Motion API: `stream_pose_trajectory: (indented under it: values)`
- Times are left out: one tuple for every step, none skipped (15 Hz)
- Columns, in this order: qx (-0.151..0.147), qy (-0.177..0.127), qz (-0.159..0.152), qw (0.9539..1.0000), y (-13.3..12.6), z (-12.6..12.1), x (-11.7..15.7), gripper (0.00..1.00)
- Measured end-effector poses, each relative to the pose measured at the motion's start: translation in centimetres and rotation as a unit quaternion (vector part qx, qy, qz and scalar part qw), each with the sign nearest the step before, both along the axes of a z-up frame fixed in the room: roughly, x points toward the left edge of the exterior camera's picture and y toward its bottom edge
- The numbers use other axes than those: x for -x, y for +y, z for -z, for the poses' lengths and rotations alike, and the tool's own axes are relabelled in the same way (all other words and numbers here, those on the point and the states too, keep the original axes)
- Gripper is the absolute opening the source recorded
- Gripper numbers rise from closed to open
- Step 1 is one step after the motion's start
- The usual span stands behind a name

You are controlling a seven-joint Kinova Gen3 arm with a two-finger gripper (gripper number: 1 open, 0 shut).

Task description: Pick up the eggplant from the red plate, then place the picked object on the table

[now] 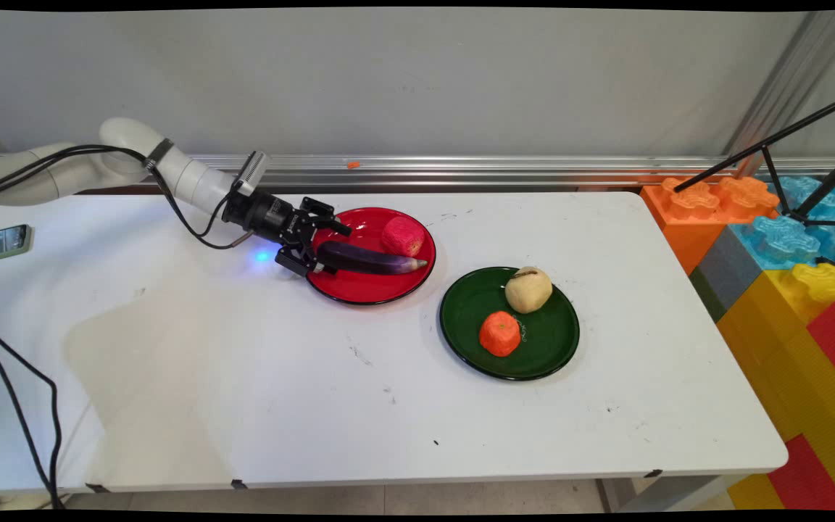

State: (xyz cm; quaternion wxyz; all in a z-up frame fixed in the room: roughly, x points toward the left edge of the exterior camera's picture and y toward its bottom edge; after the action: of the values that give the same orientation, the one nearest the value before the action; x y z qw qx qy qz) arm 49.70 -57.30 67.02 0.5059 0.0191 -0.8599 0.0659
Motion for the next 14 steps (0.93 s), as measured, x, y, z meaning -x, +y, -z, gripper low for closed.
stream_pose_trajectory:
  values:
    - [0.001,-0.002,0.002,1.0,-0.1,0.07,0.01,1.0]
    - [0.003,-0.004,0.003,1.0,-0.19,0.12,0.03,1.0]
    - [0.005,-0.006,0.005,1.0,-0.26,0.15,0.04,0.0]
    - [0.008,-0.007,0.007,0.9999,-0.34,0.17,0.06,0.0]
    - [0.009,-0.008,0.008,0.9999,-0.4,0.19,0.07,0.0]
    - [0.011,-0.009,0.01,0.9998,-0.45,0.19,0.1,0.0]
    - [0.012,-0.01,0.012,0.9998,-0.5,0.19,0.14,0.0]
    - [0.013,-0.01,0.014,0.9998,-0.53,0.18,0.18,0.0]
    - [0.014,-0.009,0.015,0.9997,-0.54,0.13,0.23,0.0]
    - [0.014,-0.009,0.017,0.9997,-0.55,0.08,0.28,0.0]
    - [0.015,-0.008,0.018,0.9997,-0.55,0.0,0.34,0.0]
    - [0.015,-0.005,0.018,0.9997,-0.5,-0.15,0.43,0.0]
    - [0.015,-0.003,0.019,0.9997,-0.43,-0.34,0.5,0.0]
    - [0.015,0.001,0.019,0.9997,-0.31,-0.56,0.57,0.0]
